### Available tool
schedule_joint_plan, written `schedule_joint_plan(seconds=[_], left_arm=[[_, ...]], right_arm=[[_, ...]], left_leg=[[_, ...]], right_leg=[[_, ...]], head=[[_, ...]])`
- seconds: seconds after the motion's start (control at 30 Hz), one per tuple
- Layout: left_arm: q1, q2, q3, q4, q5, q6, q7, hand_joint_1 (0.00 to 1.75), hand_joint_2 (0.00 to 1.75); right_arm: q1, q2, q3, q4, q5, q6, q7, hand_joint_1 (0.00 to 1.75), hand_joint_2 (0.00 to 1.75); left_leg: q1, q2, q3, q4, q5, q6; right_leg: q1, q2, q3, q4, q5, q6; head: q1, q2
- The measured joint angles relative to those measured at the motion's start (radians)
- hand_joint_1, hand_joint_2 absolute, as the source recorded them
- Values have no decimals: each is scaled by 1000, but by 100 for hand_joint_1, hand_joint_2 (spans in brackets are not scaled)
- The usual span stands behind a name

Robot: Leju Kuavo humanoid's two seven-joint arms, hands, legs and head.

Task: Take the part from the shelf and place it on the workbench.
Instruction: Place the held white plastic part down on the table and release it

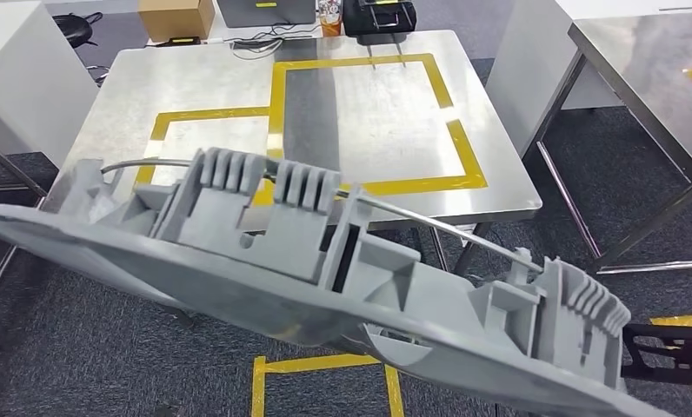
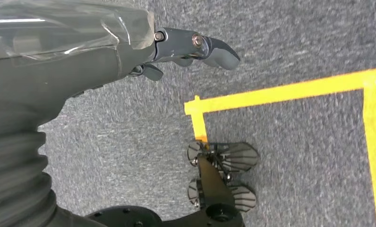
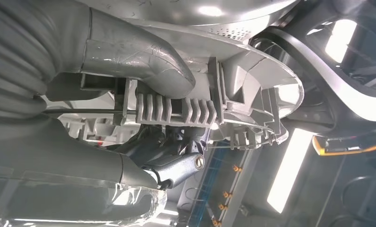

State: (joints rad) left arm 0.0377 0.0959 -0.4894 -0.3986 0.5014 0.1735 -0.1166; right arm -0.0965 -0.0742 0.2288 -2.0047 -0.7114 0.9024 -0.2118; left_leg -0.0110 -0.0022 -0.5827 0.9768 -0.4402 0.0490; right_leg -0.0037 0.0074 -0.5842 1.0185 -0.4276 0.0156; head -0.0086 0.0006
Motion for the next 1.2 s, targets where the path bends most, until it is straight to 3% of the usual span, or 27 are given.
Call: schedule_joint_plan(seconds=[0.07, 0.13, 0.2, 0.23, 0.3, 0.33, 0.37, 0.47, 0.53, 0.6, 0.67, 0.7, 0.73, 0.77, 0.8, 0.87, 0.9, 0.93, 1.0, 1.07, 1.1, 1.17, 1.2], left_arm=[[0, -2, 2, 0, -1, -1, -1, 0, 175], [0, -4, 5, 0, -5, -2, -1, 0, 175], [1, -8, 7, 0, -10, -3, -2, 0, 175], [2, -10, 8, 0, -11, -4, -2, 0, 175], [3, -12, 10, 0, -12, -4, -2, 0, 175], [3, -12, 11, 0, -13, -4, -2, 0, 175], [2, -13, 13, 0, -13, -4, -2, 0, 175], [3, -13, 16, 1, -14, -4, -3, 0, 175], [2, -12, 18, 1, -14, -4, -3, 0, 175], [0, -13, 18, 1, -14, -4, -4, 0, 175], [2, -13, 18, 1, -14, -4, -4, 0, 175], [4, -13, 18, 1, -14, -4, -4, 0, 175], [5, -13, 18, 1, -14, -4, -4, 0, 175], [6, -13, 18, 1, -14, -4, -4, 0, 175], [6, -13, 18, 1, -14, -4, -4, 0, 175], [9, -9, 18, 2, -14, -3, -4, 0, 175], [11, -6, 19, 3, -14, -3, -4, 0, 175], [12, -5, 19, 3, -14, -3, -3, 0, 175], [10, -4, 22, 2, -14, -2, -3, 0, 175], [5, -6, 23, 1, -14, -1, -4, 0, 175], [4, -7, 24, 1, -14, -1, -5, 0, 175], [3, -10, 25, 1, -14, -2, -5, 0, 175], [5, -11, 26, 1, -14, -2, -5, 0, 175]], right_arm=[[-3, -1, 0, 0, 3, 0, -2, 175, 175], [-4, -1, 0, 0, 6, 0, -5, 175, 175], [-3, -3, 0, 0, 9, 0, -7, 175, 175], [-3, -4, 0, 0, 11, 0, -7, 175, 175], [-3, -5, 0, 0, 12, 0, -8, 175, 175], [-3, -6, 0, 0, 12, 0, -9, 175, 175], [-3, -6, 0, 1, 12, 0, -10, 175, 175], [-1, -7, 0, 1, 12, 0, -11, 175, 175], [-1, -8, 0, 0, 12, 0, -11, 175, 175], [-2, -8, 1, -1, 12, 0, -11, 175, 175], [-1, -8, 1, -1, 11, 0, -11, 175, 175], [0, -8, 2, -1, 12, 0, -11, 175, 175], [0, -8, 2, -1, 12, 0, -11, 175, 175], [1, -8, 2, -1, 12, 0, -11, 175, 175], [1, -7, 2, -1, 12, 0, -11, 175, 175], [1, -7, 2, 0, 12, 0, -11, 175, 175], [1, -6, 2, 0, 12, 0, -11, 175, 175], [1, -5, 3, 1, 13, 0, -11, 175, 175], [0, -5, 4, 0, 14, 0, -11, 175, 175], [-3, -5, 4, -2, 16, 0, -12, 175, 175], [-5, -5, 4, -2, 17, 0, -12, 175, 175], [-4, -5, 4, 1, 21, 0, -12, 175, 175], [-2, -5, 4, 3, 23, 0, -12, 175, 175]], left_leg=[[3, 0, 22, -9, 9, 11], [4, 0, 26, -8, 5, 14], [6, -1, 32, -7, -3, 10], [9, -3, 38, -6, -8, 5], [17, -7, 53, 3, -27, -10], [20, -8, 59, 10, -38, -20], [20, -9, 61, 17, -50, -29], [21, -5, 64, 35, -70, -49], [26, -2, 45, 82, -68, -57], [29, 1, -22, 184, -78, -65], [30, 2, -113, 291, -119, -70], [29, 2, -148, 316, -138, -69], [28, 2, -171, 312, -145, -66], [24, 1, -177, 276, -130, -58], [18, 1, -172, 217, -85, -45], [0, -6, -155, 98, 54, -15], [-8, -10, -148, 64, 104, -4], [-14, -14, -144, 49, 128, 2], [-16, -14, -128, 33, 116, 5], [-10, -14, -100, 3, 109, 10], [-7, -15, -86, -9, 104, 11], [-8, -18, -67, -14, 88, 13], [-8, -20, -58, -14, 79, 12]], right_leg=[[-4, -2, -28, 60, -34, 1], [-8, -2, -94, 185, -85, -3], [-15, -2, -148, 263, -104, 10], [-20, -3, -148, 247, -89, 25], [-33, -5, -98, 119, -23, 61], [-36, -6, -75, 58, -4, 65], [-35, -8, -57, 19, 5, 57], [-30, -6, -40, 8, -9, 3], [-30, -2, -21, 8, -23, -14], [-28, -1, 0, 8, -41, -23], [-24, 1, 24, 8, -63, -27], [-22, 3, 38, 8, -75, -28], [-19, 5, 56, 7, -89, -28], [-16, 6, 75, 7, -104, -28], [-14, 6, 93, 5, -118, -27], [-11, 10, 125, 1, -144, -22], [-12, 12, 133, -4, -152, -18], [-13, 15, 139, -11, -157, -12], [-15, 15, 151, -35, -165, -4], [-12, 9, 144, -9, -185, -4], [-11, 6, 119, 37, -204, -8], [-9, 5, 30, 175, -246, -18], [-9, 5, -10, 224, -253, -16]], head=[[1, 0], [2, 0], [2, 0], [2, 0], [2, 0], [4, 0], [5, 0], [4, 0], [3, 0], [2, 0], [1, 0], [1, 0], [1, 0], [1, 0], [1, 0], [4, 0], [5, 0], [5, 0], [3, 0], [4, 0], [5, 0], [6, 0], [6, 0]])
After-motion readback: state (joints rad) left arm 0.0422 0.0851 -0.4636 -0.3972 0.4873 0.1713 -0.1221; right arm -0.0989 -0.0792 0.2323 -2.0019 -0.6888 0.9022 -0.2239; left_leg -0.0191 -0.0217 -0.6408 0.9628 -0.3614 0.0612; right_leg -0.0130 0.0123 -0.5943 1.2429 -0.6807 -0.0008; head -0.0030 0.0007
